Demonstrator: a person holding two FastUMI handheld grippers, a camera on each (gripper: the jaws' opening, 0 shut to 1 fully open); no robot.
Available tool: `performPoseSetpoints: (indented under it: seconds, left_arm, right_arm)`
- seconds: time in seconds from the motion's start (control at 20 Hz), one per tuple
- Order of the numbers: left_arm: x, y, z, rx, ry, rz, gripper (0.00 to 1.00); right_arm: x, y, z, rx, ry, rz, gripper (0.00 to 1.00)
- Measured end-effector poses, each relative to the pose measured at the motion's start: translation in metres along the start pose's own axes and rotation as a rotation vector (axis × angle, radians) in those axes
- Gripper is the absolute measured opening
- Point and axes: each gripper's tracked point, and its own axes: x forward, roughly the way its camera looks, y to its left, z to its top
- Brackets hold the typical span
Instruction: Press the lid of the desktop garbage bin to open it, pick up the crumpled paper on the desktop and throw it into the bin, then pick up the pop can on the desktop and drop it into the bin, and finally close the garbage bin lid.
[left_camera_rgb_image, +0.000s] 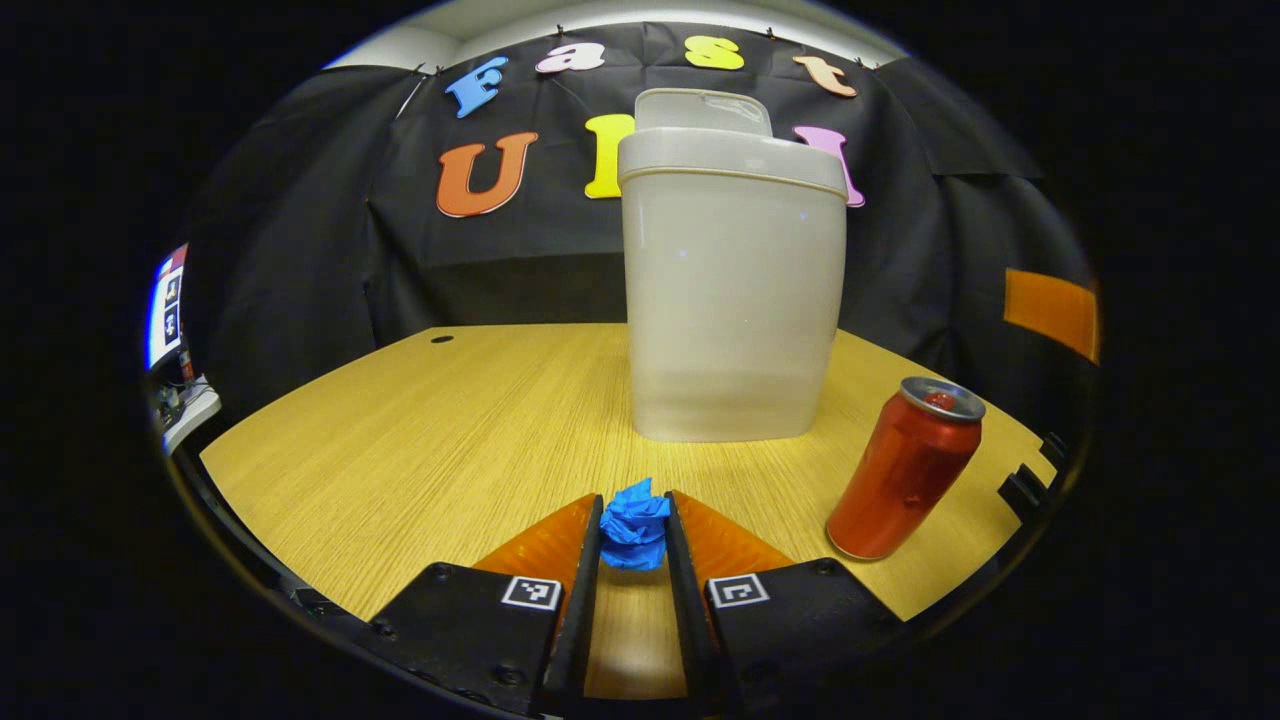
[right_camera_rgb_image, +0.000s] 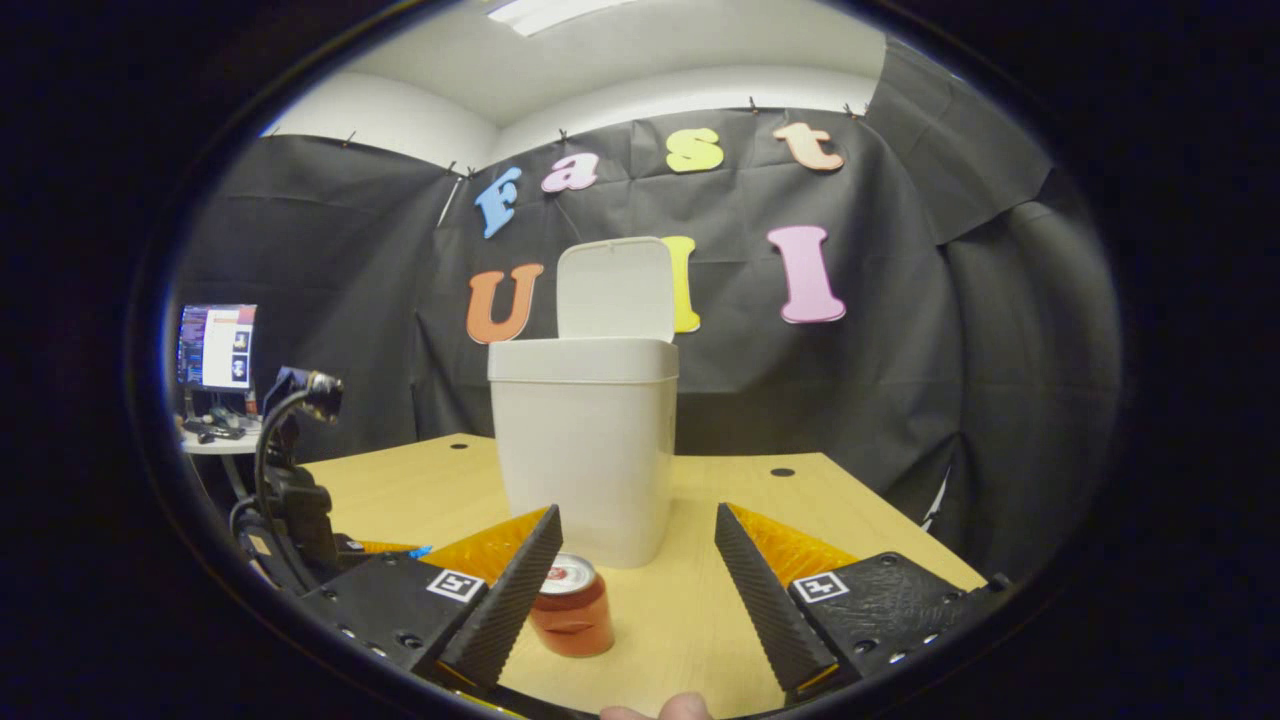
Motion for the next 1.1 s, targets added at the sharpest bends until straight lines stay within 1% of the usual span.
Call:
performPoseSetpoints:
  seconds: [0.25, 0.5, 0.55, 0.6, 0.65, 0.9, 0.95, 1.0, 1.1]
  left_arm:
    - [-0.013, 0.006, 0.036, -0.006, -0.081, 0.004, 0.39]
    - [-0.024, 0.010, 0.060, -0.006, -0.140, 0.004, 0.39]
    - [-0.025, 0.010, 0.063, -0.003, -0.150, 0.004, 0.39]
    - [-0.026, 0.010, 0.066, 0.000, -0.156, 0.003, 0.39]
    - [-0.027, 0.010, 0.068, 0.003, -0.161, 0.002, 0.39]
    - [-0.028, 0.012, 0.076, -0.008, -0.172, 0.000, 0.39]
    - [-0.029, 0.013, 0.079, -0.010, -0.178, 0.002, 0.39]
    - [-0.030, 0.014, 0.082, -0.012, -0.183, 0.003, 0.39]
    - [-0.031, 0.015, 0.085, -0.009, -0.193, 0.005, 0.39]
  right_arm:
    - [0.001, 0.018, -0.014, -0.012, 0.022, -0.001, 0.96]
    - [0.008, 0.032, -0.042, -0.027, 0.075, 0.001, 0.96]
    - [0.010, 0.033, -0.046, -0.024, 0.083, -0.001, 0.96]
    - [0.010, 0.033, -0.052, -0.020, 0.093, -0.001, 0.98]
    - [0.011, 0.034, -0.057, -0.020, 0.105, -0.001, 0.96]
    - [0.017, 0.037, -0.081, -0.010, 0.168, -0.002, 0.96]
    - [0.019, 0.037, -0.085, -0.004, 0.181, -0.001, 0.98]
    - [0.022, 0.037, -0.092, 0.001, 0.197, -0.001, 0.96]
    - [0.024, 0.038, -0.103, 0.013, 0.231, 0.000, 0.96]
